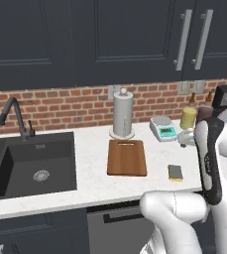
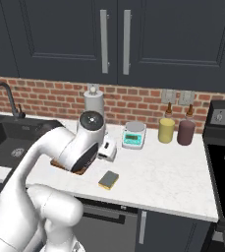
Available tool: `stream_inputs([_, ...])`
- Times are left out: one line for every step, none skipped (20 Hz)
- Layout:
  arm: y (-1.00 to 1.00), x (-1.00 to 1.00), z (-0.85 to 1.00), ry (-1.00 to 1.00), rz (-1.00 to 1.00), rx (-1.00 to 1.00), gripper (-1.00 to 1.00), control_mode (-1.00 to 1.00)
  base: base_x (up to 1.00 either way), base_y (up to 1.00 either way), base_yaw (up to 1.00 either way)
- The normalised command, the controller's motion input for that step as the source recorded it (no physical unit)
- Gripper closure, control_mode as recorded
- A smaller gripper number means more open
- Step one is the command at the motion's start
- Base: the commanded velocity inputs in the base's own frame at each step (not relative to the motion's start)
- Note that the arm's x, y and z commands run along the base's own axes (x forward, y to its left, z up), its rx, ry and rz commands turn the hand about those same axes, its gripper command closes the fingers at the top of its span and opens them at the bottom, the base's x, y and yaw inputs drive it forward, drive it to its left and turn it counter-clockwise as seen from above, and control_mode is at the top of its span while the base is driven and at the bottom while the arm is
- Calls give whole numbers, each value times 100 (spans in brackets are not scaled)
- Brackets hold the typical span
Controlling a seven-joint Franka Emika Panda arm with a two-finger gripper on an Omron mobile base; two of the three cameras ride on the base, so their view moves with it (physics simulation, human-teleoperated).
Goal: Pick up the sponge from the counter and clean the cutting board by briefly scrubbing or pressing down on the cutting board. Once finished, release the sponge.
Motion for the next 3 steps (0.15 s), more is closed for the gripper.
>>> stream_inputs([40, -100, 53, -24, 0, -1, -100, -100, 0, 0, 0])
stream_inputs([38, -100, 51, -24, 0, -1, -100, -100, 0, 0, 0])
stream_inputs([38, -100, 51, -25, 0, -1, -100, -100, 0, 0, 0])
